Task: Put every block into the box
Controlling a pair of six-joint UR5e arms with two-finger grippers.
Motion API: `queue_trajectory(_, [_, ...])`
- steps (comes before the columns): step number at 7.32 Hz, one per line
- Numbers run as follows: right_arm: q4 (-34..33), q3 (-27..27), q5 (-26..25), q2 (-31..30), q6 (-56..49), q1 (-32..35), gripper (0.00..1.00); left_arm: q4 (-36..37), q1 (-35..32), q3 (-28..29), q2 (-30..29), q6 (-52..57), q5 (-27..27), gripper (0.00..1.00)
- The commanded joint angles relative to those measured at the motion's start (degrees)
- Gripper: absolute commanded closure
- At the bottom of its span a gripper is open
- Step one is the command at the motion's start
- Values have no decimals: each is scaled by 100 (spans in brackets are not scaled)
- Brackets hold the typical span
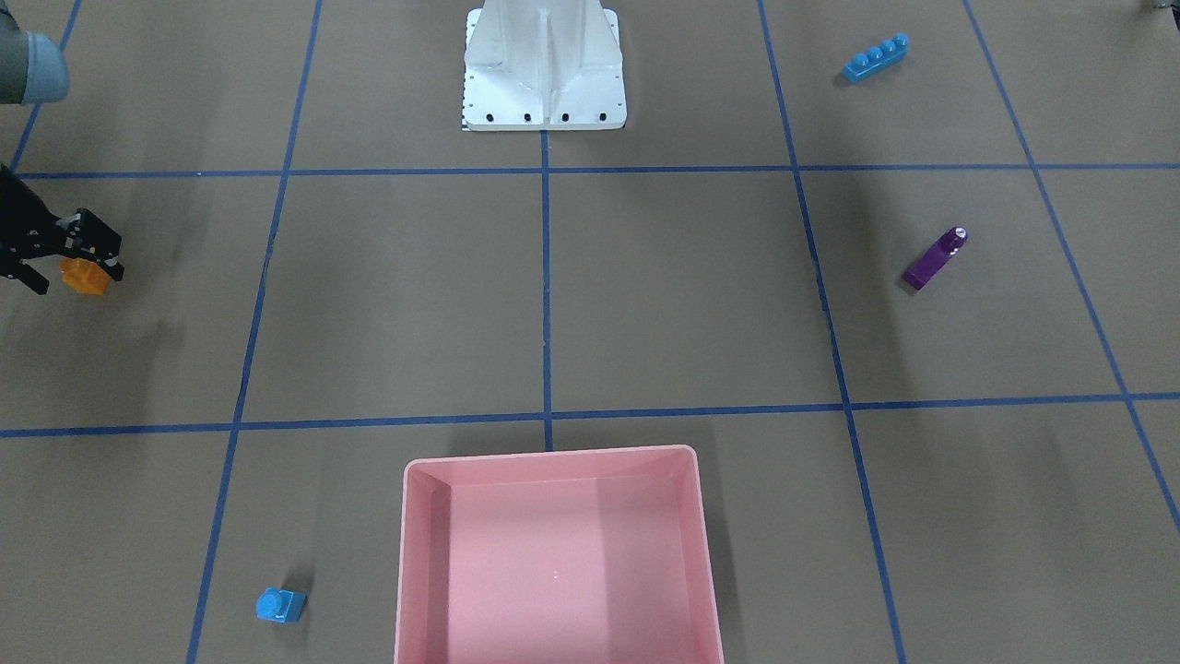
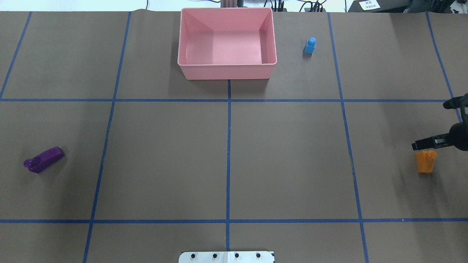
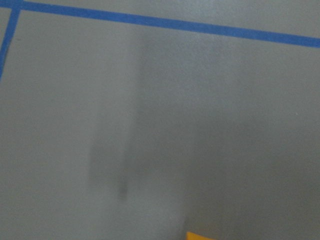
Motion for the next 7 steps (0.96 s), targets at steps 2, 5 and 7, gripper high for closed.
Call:
queue_trajectory(2, [188,-368,-53,-89,92,-64,4,-7,11,-10,1,-1,-12,0])
queue_trajectory(5, [188,-360,-132,52,654,-318,46,2,11,-28,1,-1,-12,0])
queue_trajectory(7, [188,-325,-132,52,707,-363,100,2,11,-19,1,-1,-12,0])
